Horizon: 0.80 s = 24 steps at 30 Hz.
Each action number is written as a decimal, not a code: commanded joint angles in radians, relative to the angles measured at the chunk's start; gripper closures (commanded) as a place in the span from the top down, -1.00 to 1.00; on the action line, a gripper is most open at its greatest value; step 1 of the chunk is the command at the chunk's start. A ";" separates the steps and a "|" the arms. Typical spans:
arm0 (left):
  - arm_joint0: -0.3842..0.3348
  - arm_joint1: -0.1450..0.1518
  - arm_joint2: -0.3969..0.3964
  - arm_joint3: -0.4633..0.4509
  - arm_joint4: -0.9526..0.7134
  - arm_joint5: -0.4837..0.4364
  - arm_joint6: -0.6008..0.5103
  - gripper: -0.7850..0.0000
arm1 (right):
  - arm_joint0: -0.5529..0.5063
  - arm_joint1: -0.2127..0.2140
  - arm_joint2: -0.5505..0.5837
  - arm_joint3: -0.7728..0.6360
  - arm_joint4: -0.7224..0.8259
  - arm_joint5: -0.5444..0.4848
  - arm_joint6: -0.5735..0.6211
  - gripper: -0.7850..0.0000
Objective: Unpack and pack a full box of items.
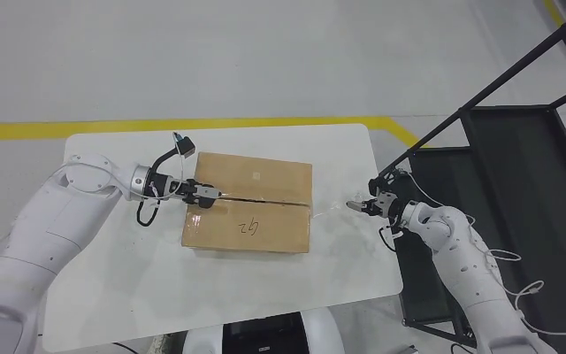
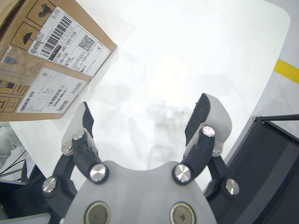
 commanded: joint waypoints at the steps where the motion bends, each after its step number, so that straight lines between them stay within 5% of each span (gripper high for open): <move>1: 0.000 0.000 0.000 0.000 0.000 0.000 0.000 1.00 | 0.000 0.000 0.000 0.000 0.000 0.000 0.000 1.00; 9: 0.000 0.000 0.000 0.000 0.000 0.000 0.000 1.00 | -0.001 0.000 -0.002 0.000 -0.006 0.006 0.002 1.00; 12: 0.000 0.000 0.000 0.000 0.000 0.000 0.000 1.00 | 0.015 -0.007 -0.055 -0.004 -0.120 0.079 0.001 1.00; 19: 0.000 0.000 0.000 0.000 0.000 0.000 0.000 1.00 | 0.094 -0.023 -0.138 0.111 -0.277 0.180 -0.093 1.00; 24: 0.000 0.000 0.000 0.000 0.000 0.000 0.000 1.00 | 0.138 -0.031 -0.157 0.200 -0.257 0.159 -0.128 1.00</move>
